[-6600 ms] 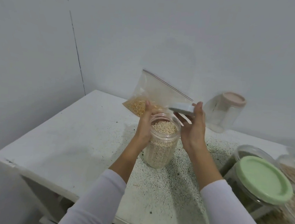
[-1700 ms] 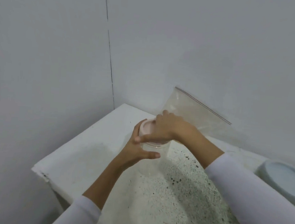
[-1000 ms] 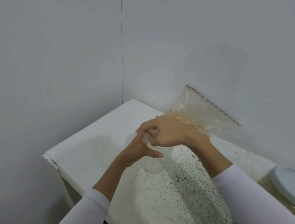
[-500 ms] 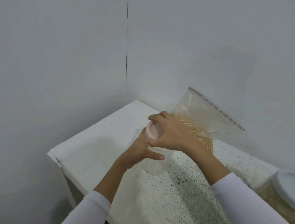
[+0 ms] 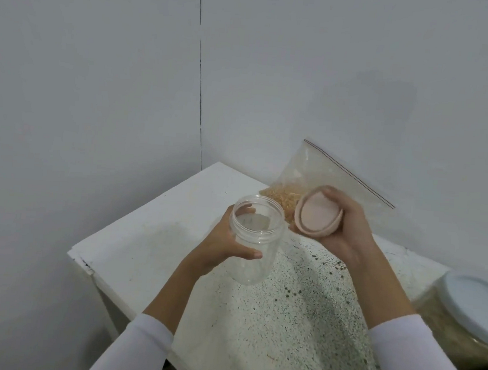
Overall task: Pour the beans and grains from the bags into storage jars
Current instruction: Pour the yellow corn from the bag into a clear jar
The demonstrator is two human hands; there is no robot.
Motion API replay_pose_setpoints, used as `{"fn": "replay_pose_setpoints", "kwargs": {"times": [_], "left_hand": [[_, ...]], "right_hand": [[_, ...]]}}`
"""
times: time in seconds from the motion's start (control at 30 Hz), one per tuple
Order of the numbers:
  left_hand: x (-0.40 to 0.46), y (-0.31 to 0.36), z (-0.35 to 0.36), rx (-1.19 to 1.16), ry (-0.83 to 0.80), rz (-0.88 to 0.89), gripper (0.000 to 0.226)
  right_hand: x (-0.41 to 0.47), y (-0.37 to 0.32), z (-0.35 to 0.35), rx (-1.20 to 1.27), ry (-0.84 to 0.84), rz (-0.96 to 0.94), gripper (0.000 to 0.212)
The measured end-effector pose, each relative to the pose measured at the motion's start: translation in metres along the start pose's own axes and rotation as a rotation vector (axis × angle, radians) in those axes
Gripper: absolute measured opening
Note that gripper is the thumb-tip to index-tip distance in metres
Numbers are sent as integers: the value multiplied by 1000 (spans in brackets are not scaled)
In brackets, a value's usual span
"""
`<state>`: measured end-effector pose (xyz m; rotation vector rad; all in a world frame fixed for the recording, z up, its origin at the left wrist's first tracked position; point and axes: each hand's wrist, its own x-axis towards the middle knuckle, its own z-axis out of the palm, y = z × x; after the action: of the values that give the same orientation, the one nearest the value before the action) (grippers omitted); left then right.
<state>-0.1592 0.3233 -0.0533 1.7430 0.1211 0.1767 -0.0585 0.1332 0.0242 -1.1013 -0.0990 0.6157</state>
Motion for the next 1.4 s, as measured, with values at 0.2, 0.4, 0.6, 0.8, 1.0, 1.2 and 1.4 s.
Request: {"fn": "replay_pose_setpoints", "kwargs": {"times": [0.2, 0.4, 0.6, 0.8, 1.0, 1.2, 1.4], "left_hand": [[2, 0, 1, -7, 13, 21, 110], [1, -4, 4, -33, 25, 22, 120], [-3, -2, 9, -47, 35, 32, 114], [-10, -3, 5, -24, 45, 30, 146], [-9, -6, -23, -171, 152, 7, 132], [9, 8, -56, -260, 292, 25, 70], [31, 7, -62, -271, 360, 30, 44]], "right_hand": [[6, 36, -58, -659, 437, 61, 28], [12, 61, -82, -1012, 453, 57, 11], [17, 80, -90, -1506, 559, 19, 19], [31, 67, -87, -1493, 589, -69, 31], [71, 4, -60, -1310, 765, -293, 32], [118, -40, -47, -1523, 623, -410, 39], [150, -51, -59, -1682, 503, -344, 56]]}}
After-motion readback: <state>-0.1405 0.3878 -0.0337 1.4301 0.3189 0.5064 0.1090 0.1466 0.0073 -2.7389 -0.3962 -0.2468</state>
